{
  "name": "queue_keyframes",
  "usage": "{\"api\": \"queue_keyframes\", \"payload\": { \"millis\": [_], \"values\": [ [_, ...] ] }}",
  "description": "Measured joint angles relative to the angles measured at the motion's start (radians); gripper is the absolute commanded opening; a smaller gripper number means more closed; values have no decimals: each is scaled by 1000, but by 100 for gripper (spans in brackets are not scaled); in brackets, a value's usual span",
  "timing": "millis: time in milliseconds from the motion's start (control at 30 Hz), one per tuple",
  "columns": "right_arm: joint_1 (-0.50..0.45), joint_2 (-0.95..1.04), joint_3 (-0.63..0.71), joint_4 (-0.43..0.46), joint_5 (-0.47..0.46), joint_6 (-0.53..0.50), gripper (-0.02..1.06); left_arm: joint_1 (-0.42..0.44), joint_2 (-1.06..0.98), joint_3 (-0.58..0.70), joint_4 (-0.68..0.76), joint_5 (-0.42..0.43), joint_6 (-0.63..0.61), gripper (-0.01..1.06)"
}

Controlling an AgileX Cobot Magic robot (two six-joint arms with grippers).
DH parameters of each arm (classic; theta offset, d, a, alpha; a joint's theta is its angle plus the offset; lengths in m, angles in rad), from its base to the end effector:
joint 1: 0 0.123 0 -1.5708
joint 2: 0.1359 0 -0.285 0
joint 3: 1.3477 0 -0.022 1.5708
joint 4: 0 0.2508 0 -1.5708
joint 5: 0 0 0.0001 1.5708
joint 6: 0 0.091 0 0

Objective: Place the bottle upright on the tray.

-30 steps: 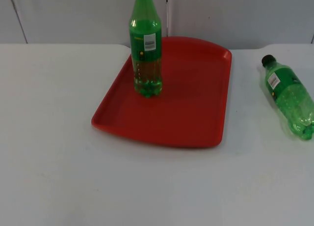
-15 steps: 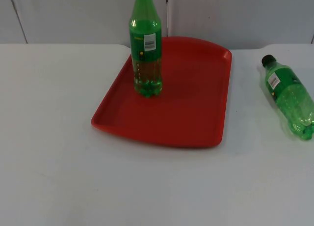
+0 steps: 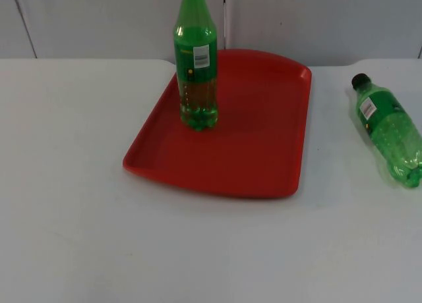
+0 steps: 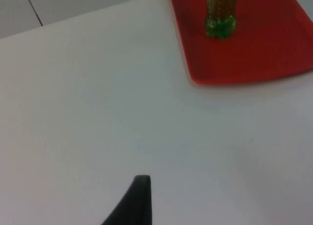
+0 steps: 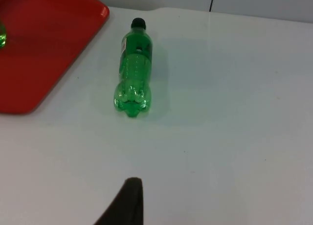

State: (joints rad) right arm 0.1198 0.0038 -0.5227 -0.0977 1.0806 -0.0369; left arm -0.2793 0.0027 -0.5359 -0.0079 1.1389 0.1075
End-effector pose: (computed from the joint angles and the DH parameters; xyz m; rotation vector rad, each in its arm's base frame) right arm -0.0070 -0.0087 0.2823 -0.1531 2.0363 -0.0650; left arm -0.0117 0.0027 0.2809 0.4028 2.0521 -0.1137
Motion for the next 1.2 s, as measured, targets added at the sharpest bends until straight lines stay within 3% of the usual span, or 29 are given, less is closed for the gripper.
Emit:
{"api": "queue_keyframes", "payload": {
  "millis": [933,1200],
  "values": [
    [0,0,0,0,-2,0,105,0,0,0,0,-9,0,105],
    [0,118,-4,20,-14,0,105,0,0,0,0,-12,0,105]
  ]
}}
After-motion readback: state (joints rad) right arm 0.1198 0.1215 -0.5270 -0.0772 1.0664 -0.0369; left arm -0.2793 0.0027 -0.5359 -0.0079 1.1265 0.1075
